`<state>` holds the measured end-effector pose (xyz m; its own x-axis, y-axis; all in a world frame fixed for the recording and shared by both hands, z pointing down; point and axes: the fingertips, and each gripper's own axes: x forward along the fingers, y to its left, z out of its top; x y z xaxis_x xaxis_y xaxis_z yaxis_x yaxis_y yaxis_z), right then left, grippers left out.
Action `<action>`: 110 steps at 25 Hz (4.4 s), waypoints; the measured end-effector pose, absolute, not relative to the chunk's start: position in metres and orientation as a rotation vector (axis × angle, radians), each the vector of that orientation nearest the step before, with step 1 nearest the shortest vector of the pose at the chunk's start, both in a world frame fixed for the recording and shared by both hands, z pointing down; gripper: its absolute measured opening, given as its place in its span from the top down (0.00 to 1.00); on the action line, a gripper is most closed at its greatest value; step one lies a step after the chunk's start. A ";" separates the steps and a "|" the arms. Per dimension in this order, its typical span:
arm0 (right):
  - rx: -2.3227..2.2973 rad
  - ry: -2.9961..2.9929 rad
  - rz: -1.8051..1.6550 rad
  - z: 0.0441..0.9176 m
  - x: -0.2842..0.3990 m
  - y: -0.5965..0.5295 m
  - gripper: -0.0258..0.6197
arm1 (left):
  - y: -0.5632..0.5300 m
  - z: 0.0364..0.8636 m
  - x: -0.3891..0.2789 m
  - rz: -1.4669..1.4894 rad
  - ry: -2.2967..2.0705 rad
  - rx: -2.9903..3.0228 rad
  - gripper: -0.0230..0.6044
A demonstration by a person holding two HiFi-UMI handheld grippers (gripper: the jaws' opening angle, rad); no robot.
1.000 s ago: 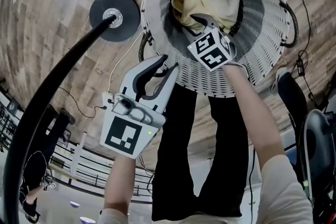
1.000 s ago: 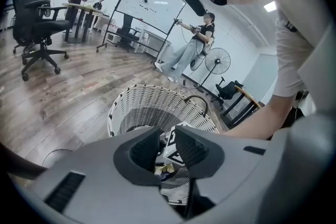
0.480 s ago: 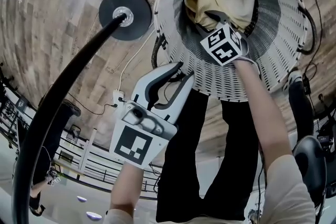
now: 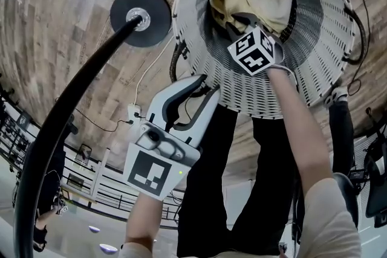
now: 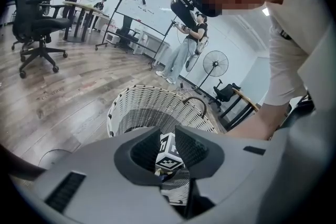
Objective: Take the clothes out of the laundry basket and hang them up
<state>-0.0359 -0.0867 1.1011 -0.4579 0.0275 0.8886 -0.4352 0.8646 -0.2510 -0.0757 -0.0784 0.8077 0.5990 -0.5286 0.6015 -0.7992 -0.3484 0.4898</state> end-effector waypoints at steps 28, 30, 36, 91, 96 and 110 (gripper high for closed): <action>0.400 -2.008 0.663 0.973 0.021 -0.100 0.93 | -0.098 0.764 -0.063 0.470 -1.164 2.037 0.83; 0.414 -2.016 0.656 0.952 0.028 -0.106 0.93 | -0.101 0.752 -0.060 0.453 -1.177 2.042 0.83; 0.433 -2.062 0.627 0.881 0.039 -0.110 0.93 | -0.104 0.710 -0.047 0.430 -1.195 2.059 0.83; 0.295 -2.651 0.191 0.358 0.070 -0.052 0.93 | -0.027 0.384 -0.055 0.250 -1.728 2.118 0.83; 0.323 -2.726 0.128 0.312 0.057 -0.057 0.93 | -0.013 0.387 -0.070 0.269 -1.732 2.107 0.83; 0.355 -2.876 -0.085 0.211 0.018 -0.039 0.93 | 0.030 0.397 -0.103 0.286 -1.716 2.113 0.80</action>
